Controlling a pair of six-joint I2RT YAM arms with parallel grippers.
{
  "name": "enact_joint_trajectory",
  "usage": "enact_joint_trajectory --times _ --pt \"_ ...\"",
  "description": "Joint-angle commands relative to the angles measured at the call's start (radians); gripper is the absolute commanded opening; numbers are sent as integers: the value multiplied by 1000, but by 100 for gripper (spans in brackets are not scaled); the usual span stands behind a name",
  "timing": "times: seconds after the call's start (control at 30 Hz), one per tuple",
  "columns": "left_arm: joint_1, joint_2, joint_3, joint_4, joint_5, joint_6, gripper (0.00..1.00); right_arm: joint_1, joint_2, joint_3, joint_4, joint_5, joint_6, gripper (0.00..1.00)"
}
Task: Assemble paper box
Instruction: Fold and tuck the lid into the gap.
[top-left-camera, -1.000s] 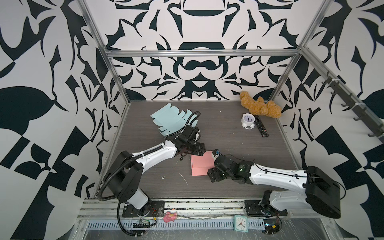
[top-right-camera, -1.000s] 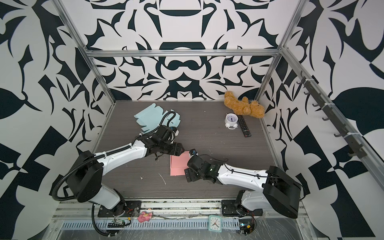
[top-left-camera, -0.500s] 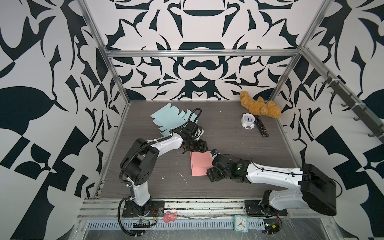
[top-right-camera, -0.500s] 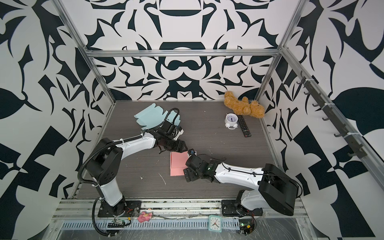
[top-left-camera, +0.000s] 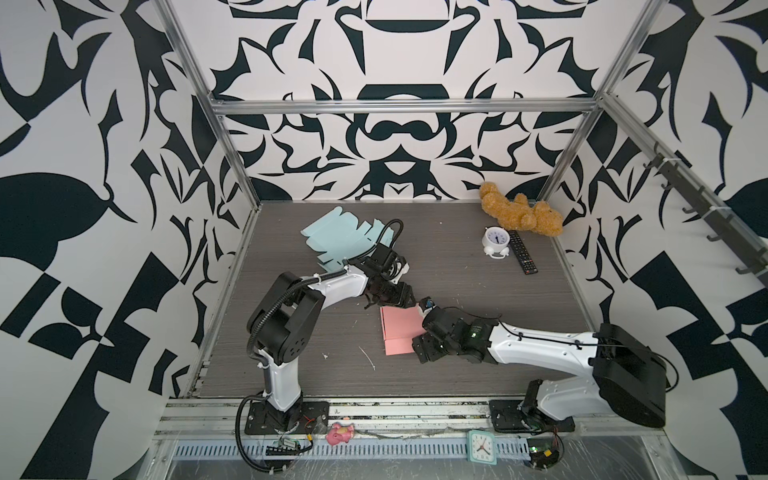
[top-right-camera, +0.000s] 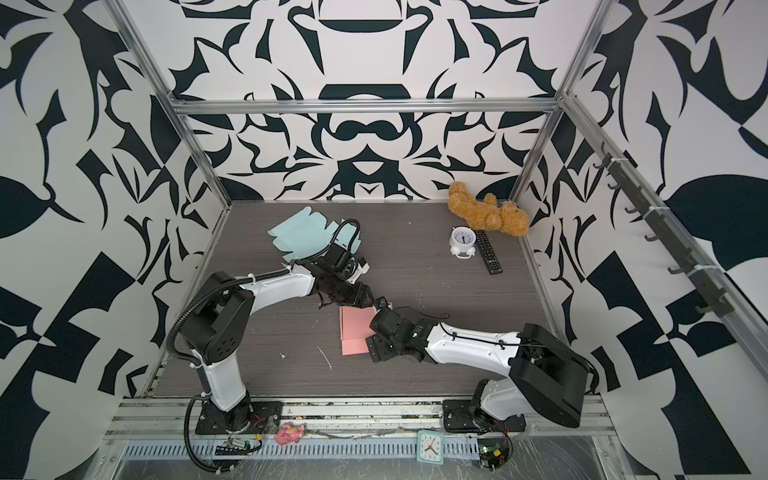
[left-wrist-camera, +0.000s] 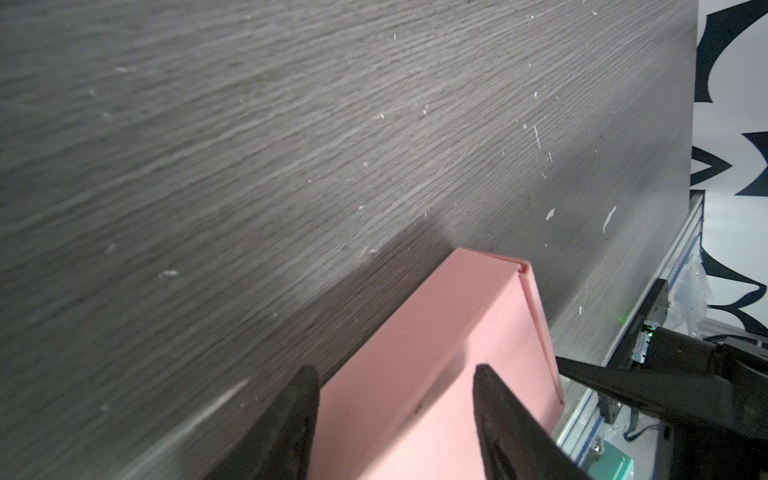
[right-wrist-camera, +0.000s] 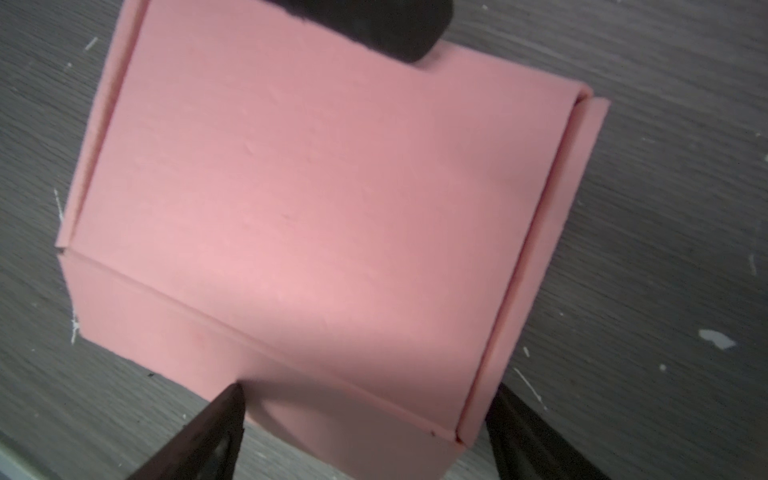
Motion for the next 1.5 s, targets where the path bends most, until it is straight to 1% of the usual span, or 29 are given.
enact_joint_trajectory --times 0.0,0.4,0.6,0.97,1.17,1.47 --pt "3 15 1 -11 27 17 62 -8 7 35 13 15 -17 92" --pt "3 1 -14 -10 31 17 60 -25 43 30 48 19 -25 91" --pt "6 -7 -22 -6 50 11 59 -28 27 26 37 33 -23 91" --pt "7 -30 -61 4 38 -2 59 -32 -11 14 26 45 -16 91" --pt "7 -66 -92 -2 24 -8 59 -37 -23 7 32 46 -16 91" --pt "7 -77 -116 15 25 -21 58 -37 -9 29 42 41 -24 90"
